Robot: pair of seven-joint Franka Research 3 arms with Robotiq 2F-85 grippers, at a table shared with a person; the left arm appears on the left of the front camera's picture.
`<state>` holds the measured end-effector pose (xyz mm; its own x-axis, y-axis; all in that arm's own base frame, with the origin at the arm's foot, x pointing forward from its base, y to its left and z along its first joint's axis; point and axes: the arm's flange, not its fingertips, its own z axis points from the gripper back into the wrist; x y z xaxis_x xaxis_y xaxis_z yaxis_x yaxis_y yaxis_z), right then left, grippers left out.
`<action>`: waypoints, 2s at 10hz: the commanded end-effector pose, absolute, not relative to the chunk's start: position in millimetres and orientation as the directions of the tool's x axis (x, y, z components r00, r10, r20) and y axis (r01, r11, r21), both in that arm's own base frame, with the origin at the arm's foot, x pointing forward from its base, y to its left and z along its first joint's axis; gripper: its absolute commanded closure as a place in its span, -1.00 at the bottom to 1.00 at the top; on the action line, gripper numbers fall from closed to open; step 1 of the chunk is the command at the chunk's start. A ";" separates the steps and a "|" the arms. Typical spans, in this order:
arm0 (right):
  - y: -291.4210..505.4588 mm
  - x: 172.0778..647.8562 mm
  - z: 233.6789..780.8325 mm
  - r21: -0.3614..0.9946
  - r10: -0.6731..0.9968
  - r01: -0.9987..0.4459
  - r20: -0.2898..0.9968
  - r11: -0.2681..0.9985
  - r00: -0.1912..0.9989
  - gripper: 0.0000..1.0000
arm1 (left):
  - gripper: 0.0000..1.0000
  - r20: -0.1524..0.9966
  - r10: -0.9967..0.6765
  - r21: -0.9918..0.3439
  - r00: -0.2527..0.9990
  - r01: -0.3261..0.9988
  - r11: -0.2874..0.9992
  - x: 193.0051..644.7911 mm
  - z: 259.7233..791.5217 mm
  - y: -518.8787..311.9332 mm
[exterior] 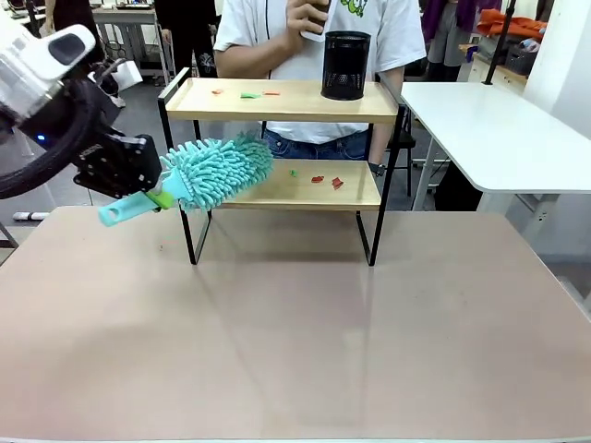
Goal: Clean the shelf.
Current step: Clean the specific tier of the Shelf with the Duster once objects are removed.
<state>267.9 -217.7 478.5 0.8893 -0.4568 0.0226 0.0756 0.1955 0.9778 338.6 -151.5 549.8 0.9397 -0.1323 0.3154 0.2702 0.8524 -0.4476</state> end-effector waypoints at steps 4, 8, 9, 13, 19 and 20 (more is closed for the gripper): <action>-218.2 269.6 480.4 0.980 -0.454 0.042 0.051 0.192 0.890 -1.00 | 0.75 0.418 0.016 -0.340 0.908 0.140 0.930 352.4 522.3 -185.6; -218.2 269.6 480.4 0.980 -0.454 0.042 0.051 0.192 0.890 -1.00 | 0.75 0.431 0.011 -0.333 0.902 0.148 0.931 361.9 508.6 -208.2; -218.2 269.6 480.4 0.980 -0.454 0.042 0.051 0.192 0.890 -1.00 | 0.75 0.436 0.002 -0.319 0.900 0.152 0.935 362.0 504.1 -215.5; -218.2 269.6 480.4 0.980 -0.454 0.042 0.051 0.192 0.890 -1.00 | 0.75 0.463 -0.065 -0.292 0.884 0.221 0.930 364.0 494.0 -240.9; -218.2 269.6 480.4 0.980 -0.454 0.042 0.051 0.192 0.890 -1.00 | 0.75 0.452 -0.231 -0.323 0.862 0.399 0.858 373.7 492.7 -291.3; -218.2 269.6 480.4 0.980 -0.454 0.042 0.051 0.192 0.890 -1.00 | 0.75 0.460 -0.281 -0.333 0.842 0.457 0.825 373.1 494.9 -297.4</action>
